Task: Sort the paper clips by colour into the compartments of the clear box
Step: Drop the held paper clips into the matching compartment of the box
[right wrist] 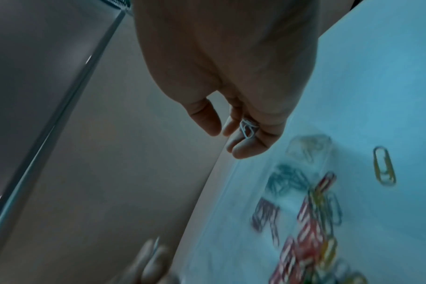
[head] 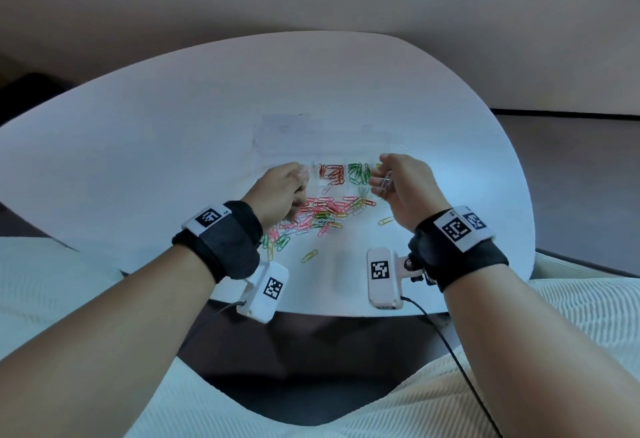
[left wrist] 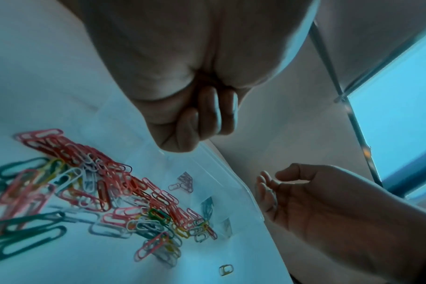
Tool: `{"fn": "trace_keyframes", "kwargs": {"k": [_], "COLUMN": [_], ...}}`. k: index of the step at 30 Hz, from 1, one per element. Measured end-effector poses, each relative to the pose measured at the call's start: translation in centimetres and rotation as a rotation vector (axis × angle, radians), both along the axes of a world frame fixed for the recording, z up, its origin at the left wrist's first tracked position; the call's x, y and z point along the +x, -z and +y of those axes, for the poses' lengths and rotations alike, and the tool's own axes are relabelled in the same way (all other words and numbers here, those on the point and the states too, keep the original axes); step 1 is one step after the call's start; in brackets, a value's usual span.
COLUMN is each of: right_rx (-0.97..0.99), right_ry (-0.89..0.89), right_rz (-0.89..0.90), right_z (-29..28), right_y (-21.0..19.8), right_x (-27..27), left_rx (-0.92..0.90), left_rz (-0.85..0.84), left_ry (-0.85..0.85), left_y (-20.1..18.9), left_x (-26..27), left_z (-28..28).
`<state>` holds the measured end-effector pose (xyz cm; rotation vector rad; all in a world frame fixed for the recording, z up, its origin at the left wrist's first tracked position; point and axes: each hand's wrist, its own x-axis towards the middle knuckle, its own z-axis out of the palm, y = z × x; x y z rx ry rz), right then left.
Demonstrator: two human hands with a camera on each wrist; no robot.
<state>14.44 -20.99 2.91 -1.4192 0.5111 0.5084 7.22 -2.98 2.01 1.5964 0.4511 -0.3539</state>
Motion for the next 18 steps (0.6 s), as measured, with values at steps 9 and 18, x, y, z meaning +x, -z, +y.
{"fn": "trace_keyframes", "kwargs": {"k": [9,18], "right_rx": [0.100,0.191], "right_ry": [-0.116,-0.171], "right_rz": [0.064,0.205], "right_z": [7.7,8.6], "right_y": [-1.0,-0.1], "right_x": [-1.0,0.0], "left_rx": [-0.120,-0.252], "left_rz": [0.068,0.217], "left_ry": [-0.298,-0.476], "left_y": [-0.4,-0.8], "left_x": [2.0,3.7], "left_z": [0.8,1.9]}}
